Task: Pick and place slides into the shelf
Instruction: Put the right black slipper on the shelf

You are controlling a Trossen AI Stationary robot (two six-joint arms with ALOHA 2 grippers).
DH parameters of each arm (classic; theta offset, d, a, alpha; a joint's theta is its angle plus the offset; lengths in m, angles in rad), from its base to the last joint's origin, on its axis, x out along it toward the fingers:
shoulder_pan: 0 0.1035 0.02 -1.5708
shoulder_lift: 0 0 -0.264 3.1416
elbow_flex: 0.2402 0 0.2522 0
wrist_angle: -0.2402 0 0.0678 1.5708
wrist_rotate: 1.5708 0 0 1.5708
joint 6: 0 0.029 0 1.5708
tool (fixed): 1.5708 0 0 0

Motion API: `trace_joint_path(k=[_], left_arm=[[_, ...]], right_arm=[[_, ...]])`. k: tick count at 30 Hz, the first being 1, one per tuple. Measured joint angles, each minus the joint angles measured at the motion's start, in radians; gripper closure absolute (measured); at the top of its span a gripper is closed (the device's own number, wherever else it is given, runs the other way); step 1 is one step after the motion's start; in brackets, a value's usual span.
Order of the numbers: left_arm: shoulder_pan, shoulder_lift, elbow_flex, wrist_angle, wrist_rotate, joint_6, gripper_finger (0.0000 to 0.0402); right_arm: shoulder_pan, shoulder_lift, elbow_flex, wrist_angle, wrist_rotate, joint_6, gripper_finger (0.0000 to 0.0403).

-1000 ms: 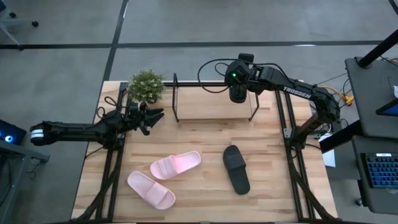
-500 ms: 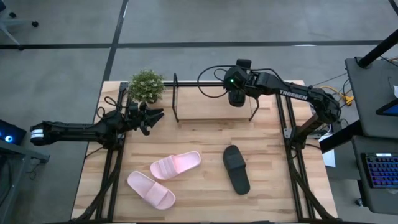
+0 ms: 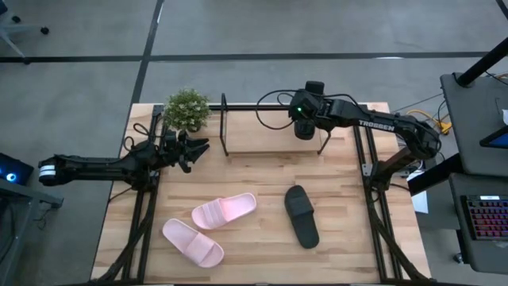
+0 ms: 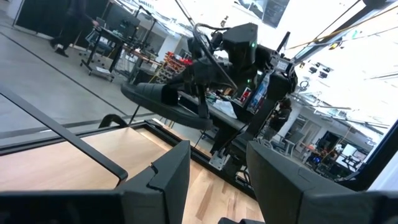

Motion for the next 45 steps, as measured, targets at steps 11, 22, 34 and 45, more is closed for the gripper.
trace_joint_path(k=[11, 22, 34, 45], left_arm=[[0.0, 0.0, 0.0, 0.0, -0.02, 0.0, 0.0258], [0.0, 0.0, 0.0, 0.0, -0.027, 0.0, 0.0258], [0.0, 0.0, 0.0, 0.0, -0.044, 0.0, 0.0258], [0.0, 0.0, 0.0, -0.001, -0.052, 0.0, 0.0258]], right_arm=[[0.0, -0.027, -0.117, 0.117, -0.002, -0.043, 0.0395], [0.0, -0.031, -0.201, 0.197, -0.005, -0.065, 0.0395], [0.0, -0.031, -0.247, 0.261, -0.005, -0.07, 0.0395], [0.0, -0.016, -0.29, 0.331, -0.001, -0.092, 0.0395]])
